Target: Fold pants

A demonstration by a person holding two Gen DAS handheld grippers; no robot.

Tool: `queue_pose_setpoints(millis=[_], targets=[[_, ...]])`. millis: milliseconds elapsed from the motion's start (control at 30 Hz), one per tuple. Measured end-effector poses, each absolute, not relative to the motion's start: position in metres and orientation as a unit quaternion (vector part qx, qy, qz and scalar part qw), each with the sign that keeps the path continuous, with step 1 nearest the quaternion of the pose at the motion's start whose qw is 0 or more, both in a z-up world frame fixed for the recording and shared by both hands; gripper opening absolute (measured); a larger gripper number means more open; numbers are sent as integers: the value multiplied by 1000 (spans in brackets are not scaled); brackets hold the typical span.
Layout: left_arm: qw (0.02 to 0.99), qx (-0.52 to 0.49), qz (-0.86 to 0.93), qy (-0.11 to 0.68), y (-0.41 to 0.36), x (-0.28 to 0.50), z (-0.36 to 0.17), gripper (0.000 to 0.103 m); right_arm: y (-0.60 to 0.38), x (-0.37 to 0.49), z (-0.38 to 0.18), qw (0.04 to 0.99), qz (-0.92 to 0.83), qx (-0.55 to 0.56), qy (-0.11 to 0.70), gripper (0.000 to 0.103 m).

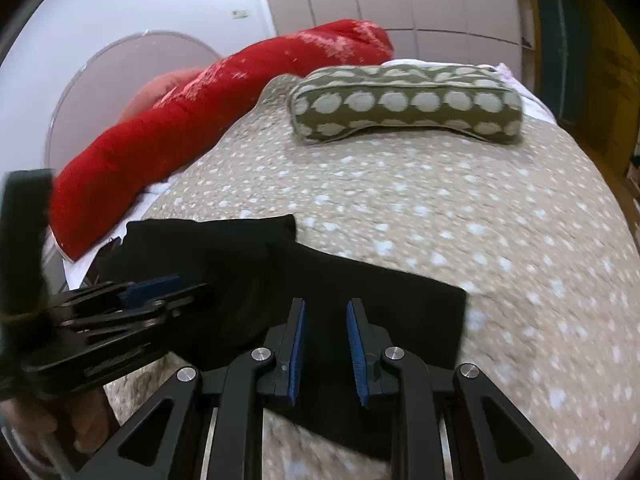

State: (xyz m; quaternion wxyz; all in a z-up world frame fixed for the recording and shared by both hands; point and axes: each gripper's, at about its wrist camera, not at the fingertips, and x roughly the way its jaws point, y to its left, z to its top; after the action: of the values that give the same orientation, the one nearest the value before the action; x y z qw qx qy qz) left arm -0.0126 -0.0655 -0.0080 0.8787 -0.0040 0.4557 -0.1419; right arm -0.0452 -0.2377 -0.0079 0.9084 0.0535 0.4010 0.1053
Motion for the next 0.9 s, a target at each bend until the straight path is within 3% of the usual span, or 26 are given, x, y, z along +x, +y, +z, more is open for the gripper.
queue_pose_setpoints(millis=[167, 367, 500, 633, 900], targets=[[882, -13, -117, 456, -45, -10, -7, 37, -211, -12, -36, 892, 115, 28, 436, 20], [882, -27, -97, 460, -27, -10, -8, 37, -202, -25, -21, 898, 127, 15, 421, 20], [884, -34, -91, 457, -21, -11, -7, 48, -198, -44, -16, 900, 134, -2, 414, 20], [884, -37, -86, 458, -17, -12, -7, 49, -192, -49, -39, 889, 143, -1, 436, 21], [885, -66, -65, 456, 6, -14, -5, 49, -182, -44, -7, 898, 159, -5, 410, 24]])
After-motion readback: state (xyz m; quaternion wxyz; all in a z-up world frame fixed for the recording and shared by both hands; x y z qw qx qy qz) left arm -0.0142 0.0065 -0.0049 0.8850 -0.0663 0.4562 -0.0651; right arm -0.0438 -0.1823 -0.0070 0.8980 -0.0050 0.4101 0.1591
